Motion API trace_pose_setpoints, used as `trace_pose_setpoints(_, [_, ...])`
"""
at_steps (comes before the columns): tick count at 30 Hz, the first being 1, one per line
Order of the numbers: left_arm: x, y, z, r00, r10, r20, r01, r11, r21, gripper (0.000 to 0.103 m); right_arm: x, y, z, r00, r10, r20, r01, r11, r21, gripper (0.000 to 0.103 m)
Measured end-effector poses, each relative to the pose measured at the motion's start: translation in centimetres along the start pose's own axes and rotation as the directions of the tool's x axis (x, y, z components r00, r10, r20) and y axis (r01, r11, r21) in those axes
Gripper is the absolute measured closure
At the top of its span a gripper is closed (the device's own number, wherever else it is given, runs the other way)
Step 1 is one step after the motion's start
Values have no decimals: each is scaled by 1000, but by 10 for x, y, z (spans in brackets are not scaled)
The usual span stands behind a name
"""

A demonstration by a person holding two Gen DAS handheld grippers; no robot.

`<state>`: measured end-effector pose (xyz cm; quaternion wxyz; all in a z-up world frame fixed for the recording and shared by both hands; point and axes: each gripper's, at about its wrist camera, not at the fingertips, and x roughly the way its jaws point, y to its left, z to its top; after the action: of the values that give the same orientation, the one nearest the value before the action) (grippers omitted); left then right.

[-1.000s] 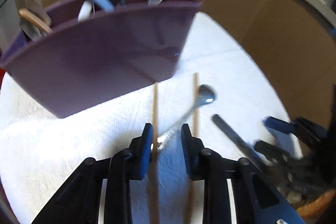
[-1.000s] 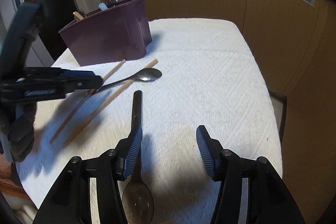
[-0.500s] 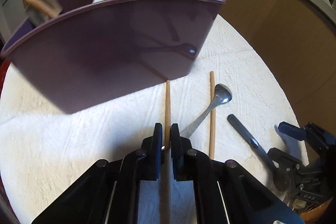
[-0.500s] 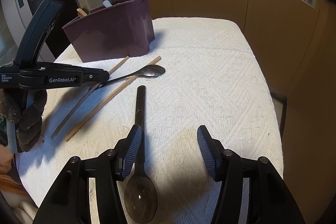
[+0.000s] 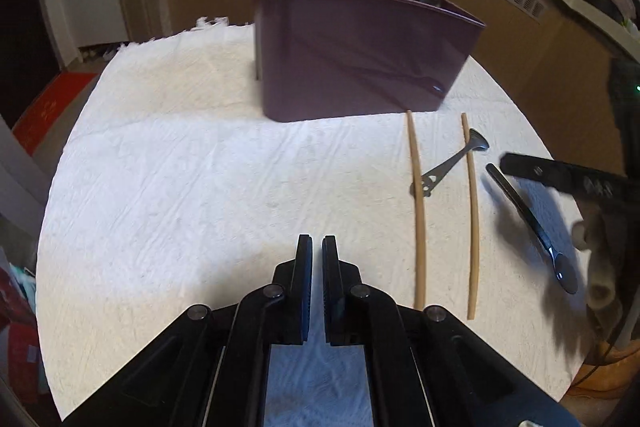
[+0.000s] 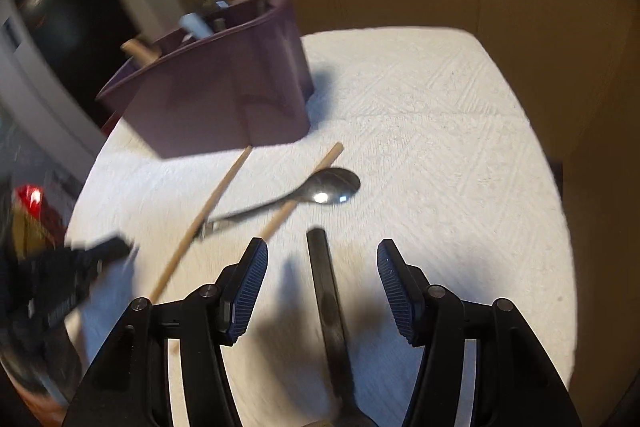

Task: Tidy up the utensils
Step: 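Withdraw both tools from the caddy and reach toward the wooden chopsticks, then grasp a wooden chopstick with the left tool while the right tool reaches toward the other chopstick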

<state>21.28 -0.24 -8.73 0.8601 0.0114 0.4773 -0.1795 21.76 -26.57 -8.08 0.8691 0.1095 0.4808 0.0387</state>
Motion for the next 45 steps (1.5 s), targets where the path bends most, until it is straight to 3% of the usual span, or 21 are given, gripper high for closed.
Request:
trace_pose_setpoints(3, [-2, 11, -4, 1000, -13, 1, 13, 999, -31, 94, 22, 0, 15, 999, -13, -45, 18, 994, 108, 45])
trace_pose_setpoints(5, [-2, 16, -6, 1000, -25, 2, 25, 998, -50, 79, 27, 8, 21, 998, -65, -13, 66, 991, 113, 45])
trace_pose_setpoints(8, [-5, 20, -7, 999, -48, 16, 49, 997, -61, 74, 35, 20, 26, 994, -107, 3, 105, 988, 116, 44])
trace_pose_setpoints(13, [-12, 15, -4, 995, -84, 52, 87, 993, -74, 56, 48, 43, 31, 973, -227, 35, 227, 974, -5, 44])
trace_pose_setpoints(16, [-13, 9, -2, 995, -90, 50, 93, 995, -48, 51, 49, 51, 29, 971, -234, 58, 239, 965, -105, 54])
trace_pose_setpoints(20, [-11, 2, -2, 991, -124, 40, 125, 992, -20, 51, 36, 45, 24, 976, -209, 52, 215, 962, -166, 72])
trace_pose_setpoints(21, [-9, 0, -2, 991, -132, 33, 132, 991, -11, 51, 32, 41, 23, 975, -215, 49, 220, 961, -167, 82])
trace_pose_setpoints(24, [-5, -12, 0, 991, -136, 6, 136, 990, 29, 51, 18, 26, 18, 982, -185, 40, 189, 970, -154, 93])
trace_pose_setpoints(29, [2, -45, 7, 989, -147, -25, 149, 980, 133, 51, 4, 10, 6, 982, -174, 71, 183, 968, -169, 94])
trace_pose_setpoints(33, [10, -81, 14, 988, -145, -45, 152, 948, 278, 51, -3, -15, 2, 983, -164, 85, 174, 976, -130, 93])
trace_pose_setpoints(35, [16, -94, 20, 989, -140, -56, 151, 930, 335, 64, -5, -24, 2, 981, -171, 94, 181, 977, -110, 94])
trace_pose_setpoints(40, [39, -121, 44, 985, -132, -110, 166, 892, 421, 78, -9, -45, -11, 984, -148, 97, 157, 983, -97, 94])
trace_pose_setpoints(45, [58, -134, 58, 984, -83, -158, 148, 876, 460, 80, -11, -55, -19, 987, -124, 99, 133, 986, -95, 93])
